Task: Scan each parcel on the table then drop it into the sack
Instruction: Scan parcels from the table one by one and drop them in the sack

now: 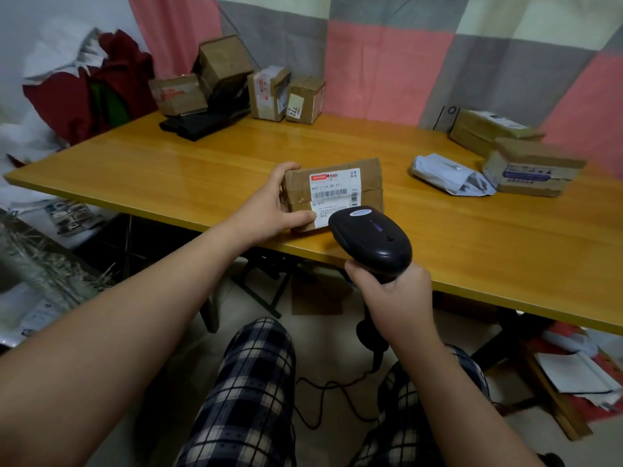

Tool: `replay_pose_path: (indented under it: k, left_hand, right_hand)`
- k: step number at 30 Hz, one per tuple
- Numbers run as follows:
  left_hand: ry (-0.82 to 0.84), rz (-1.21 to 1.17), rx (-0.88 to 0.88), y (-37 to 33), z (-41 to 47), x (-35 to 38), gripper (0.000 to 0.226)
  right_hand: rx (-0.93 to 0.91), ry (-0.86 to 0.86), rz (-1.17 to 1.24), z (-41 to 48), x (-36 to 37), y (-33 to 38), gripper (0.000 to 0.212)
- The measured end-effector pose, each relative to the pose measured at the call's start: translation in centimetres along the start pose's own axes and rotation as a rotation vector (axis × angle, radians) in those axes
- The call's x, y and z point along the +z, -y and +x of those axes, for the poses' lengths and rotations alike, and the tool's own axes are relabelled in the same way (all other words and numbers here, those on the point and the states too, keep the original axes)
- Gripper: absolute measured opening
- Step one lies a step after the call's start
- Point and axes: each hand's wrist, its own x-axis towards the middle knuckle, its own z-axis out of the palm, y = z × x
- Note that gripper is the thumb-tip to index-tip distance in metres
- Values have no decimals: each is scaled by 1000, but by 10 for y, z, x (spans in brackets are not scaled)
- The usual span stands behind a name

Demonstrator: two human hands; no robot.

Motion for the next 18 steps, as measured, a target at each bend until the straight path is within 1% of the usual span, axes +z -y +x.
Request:
replay_pose_path:
  k: [2,4,7,9,11,14,16,18]
  left_hand:
    - [-32,-72,12,-2,-13,-2,81]
    - [-110,-192,10,0,-35,-9,78]
    - [-318,-291,-36,13,-81,-32,72]
    - [-456,-275,-76,33,-120,-54,69]
    - [-563,-221,-133,54,-161,-77,67]
    - [-613,-240,-306,79,-220,-99,63]
    - [-705,-198,-353,94,-253,-106,62]
    - [-864,-175,-353,104,-277,-116,66]
  right_hand:
    - [5,35,48,-2,5,4,18]
    - [-6,100,95,-4,15,10,19]
    - [-44,217,153,-6,39,24,23]
    - [-68,316,176,-9,65,36,27]
    - [-72,456,198,-15,98,51,29]
    - [-115,659,186,-31,153,73,37]
    - [-155,748,159,-44,185,83,37]
    - [-184,794,128,-55,211,88,37]
